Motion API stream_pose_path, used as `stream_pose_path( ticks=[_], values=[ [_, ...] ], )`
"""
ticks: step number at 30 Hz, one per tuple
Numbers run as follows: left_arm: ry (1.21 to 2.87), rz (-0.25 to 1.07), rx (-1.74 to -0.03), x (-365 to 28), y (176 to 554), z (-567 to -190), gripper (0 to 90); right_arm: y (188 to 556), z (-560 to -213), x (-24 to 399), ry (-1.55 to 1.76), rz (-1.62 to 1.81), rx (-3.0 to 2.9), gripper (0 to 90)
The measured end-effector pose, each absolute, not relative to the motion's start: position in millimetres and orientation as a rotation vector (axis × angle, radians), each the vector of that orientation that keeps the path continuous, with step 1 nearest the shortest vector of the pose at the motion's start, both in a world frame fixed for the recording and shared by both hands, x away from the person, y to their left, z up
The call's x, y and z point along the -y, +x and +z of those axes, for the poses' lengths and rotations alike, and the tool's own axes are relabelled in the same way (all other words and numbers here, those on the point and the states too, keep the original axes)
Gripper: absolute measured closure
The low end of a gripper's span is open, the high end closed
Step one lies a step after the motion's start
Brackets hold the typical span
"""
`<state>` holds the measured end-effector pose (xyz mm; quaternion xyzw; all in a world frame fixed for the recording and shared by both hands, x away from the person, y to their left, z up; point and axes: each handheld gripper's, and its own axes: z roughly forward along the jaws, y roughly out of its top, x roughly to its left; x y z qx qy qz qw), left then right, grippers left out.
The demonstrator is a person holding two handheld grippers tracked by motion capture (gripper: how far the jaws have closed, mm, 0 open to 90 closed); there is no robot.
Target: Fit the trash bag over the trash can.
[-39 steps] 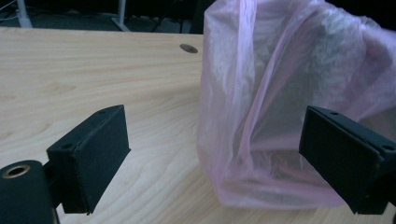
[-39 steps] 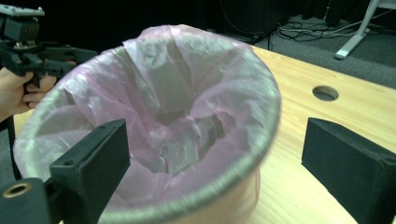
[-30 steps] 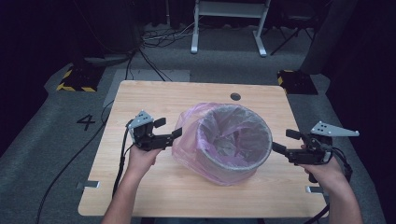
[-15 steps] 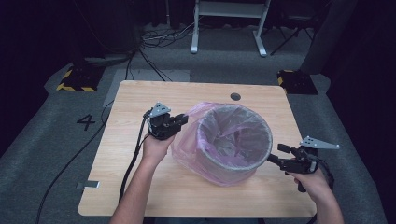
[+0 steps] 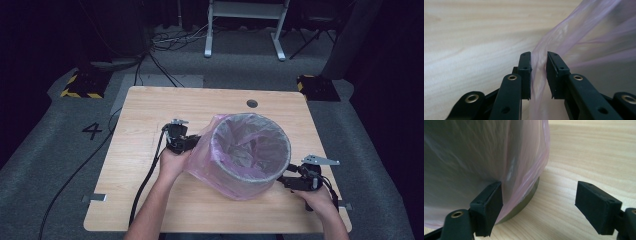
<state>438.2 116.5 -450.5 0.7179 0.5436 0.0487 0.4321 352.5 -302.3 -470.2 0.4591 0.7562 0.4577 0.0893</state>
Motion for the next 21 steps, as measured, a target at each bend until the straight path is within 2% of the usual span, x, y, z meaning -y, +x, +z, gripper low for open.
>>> stream_pose_path(
  ticks=[4, 8, 11, 13, 15, 18, 19, 21],
  values=[
    [1.787, 0.074, -1.385, -112, 434, -472, 63.5, 351, -476, 301, 1.382, 1.342, -2.266, 22.0],
    [1.846, 0.164, -1.385, -104, 426, -483, 60.1, 350, -484, 301, 1.397, 1.35, -2.265, 22.0],
    [1.87, 0.279, -1.338, -97, 414, -485, 58.1, 348, -487, 300, 1.406, 1.342, -2.265, 21.5],
    [1.872, 0.317, -1.324, -94, 409, -486, 55.2, 348, -487, 299, 1.395, 1.347, -2.258, 21.9],
    [1.877, 0.399, -1.32, -89, 405, -487, 48.1, 347, -487, 298, 1.391, 1.35, -2.238, 22.0],
    [1.883, 0.445, -1.269, -84, 400, -486, 45.2, 346, -487, 299, 1.392, 1.368, -2.231, 21.0],
    [1.878, 0.424, -1.266, -85, 400, -485, 41.9, 346, -487, 299, 1.405, 1.377, -2.226, 20.9],
    [1.873, 0.4, -1.25, -89, 399, -481, 27.1, 346, -487, 301, 1.406, 1.387, -2.213, 19.0]
  ],
)
